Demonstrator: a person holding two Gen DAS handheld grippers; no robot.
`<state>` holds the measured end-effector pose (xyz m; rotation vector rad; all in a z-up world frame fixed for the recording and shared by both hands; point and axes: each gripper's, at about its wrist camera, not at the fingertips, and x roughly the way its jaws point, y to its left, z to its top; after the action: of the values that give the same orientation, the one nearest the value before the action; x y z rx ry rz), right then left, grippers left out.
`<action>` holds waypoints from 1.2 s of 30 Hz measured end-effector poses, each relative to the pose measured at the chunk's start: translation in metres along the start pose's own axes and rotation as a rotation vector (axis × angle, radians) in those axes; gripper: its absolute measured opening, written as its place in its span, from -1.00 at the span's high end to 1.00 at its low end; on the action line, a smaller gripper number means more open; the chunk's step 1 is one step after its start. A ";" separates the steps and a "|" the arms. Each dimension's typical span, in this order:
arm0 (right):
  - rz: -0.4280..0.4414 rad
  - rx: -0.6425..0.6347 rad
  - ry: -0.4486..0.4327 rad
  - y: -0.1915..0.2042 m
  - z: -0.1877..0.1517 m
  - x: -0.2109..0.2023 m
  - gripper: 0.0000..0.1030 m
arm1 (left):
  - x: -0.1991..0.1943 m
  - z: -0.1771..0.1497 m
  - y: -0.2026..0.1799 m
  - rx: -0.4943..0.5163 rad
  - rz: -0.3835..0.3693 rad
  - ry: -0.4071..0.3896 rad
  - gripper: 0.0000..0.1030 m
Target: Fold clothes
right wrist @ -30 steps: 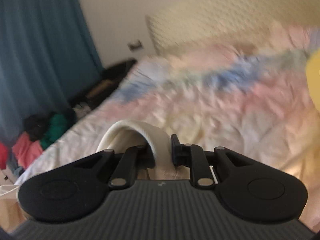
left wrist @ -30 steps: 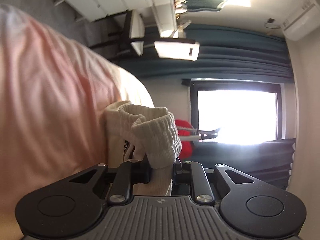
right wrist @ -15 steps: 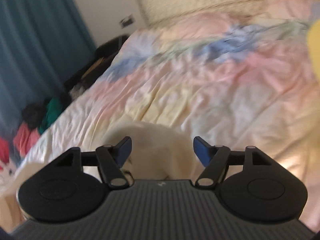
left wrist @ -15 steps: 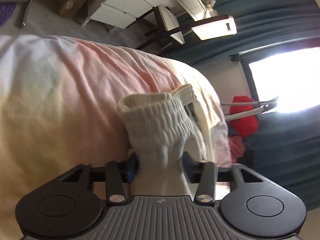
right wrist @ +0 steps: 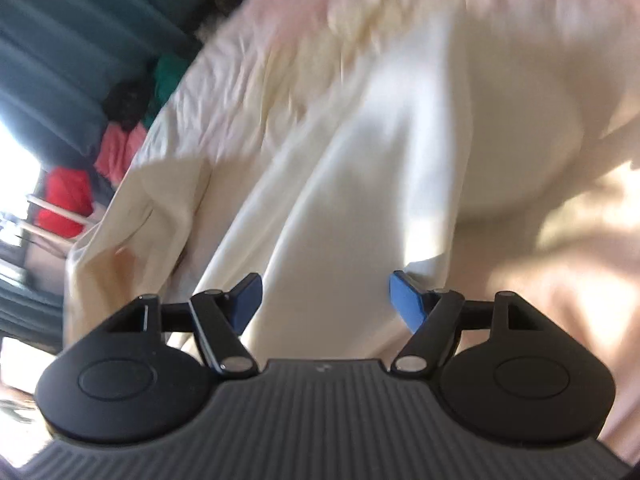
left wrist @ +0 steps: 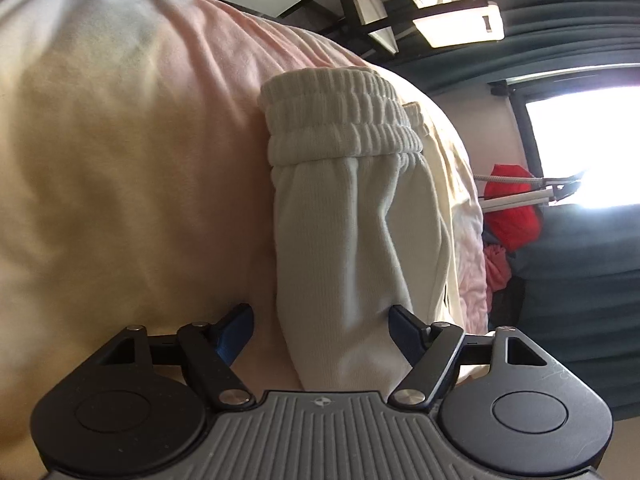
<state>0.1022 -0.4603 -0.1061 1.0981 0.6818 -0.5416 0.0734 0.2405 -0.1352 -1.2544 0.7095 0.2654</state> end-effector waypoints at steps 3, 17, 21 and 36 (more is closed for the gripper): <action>0.104 0.044 0.069 0.001 -0.011 0.002 -0.42 | -0.001 0.000 -0.002 0.023 -0.029 -0.011 0.04; 0.065 -0.628 -0.266 0.102 -0.055 -0.014 -0.38 | -0.033 -0.011 -0.030 0.182 -0.473 -0.120 0.80; -0.018 -0.496 -0.043 0.086 -0.038 0.029 -0.37 | -0.014 -0.011 -0.035 0.129 -0.481 -0.093 0.80; -0.183 0.056 -0.181 -0.016 -0.018 -0.030 -0.42 | -0.023 0.002 -0.008 0.028 -0.418 -0.046 0.79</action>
<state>0.0665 -0.4475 -0.0992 1.0295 0.6143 -0.8119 0.0609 0.2441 -0.1146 -1.3329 0.3969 -0.0587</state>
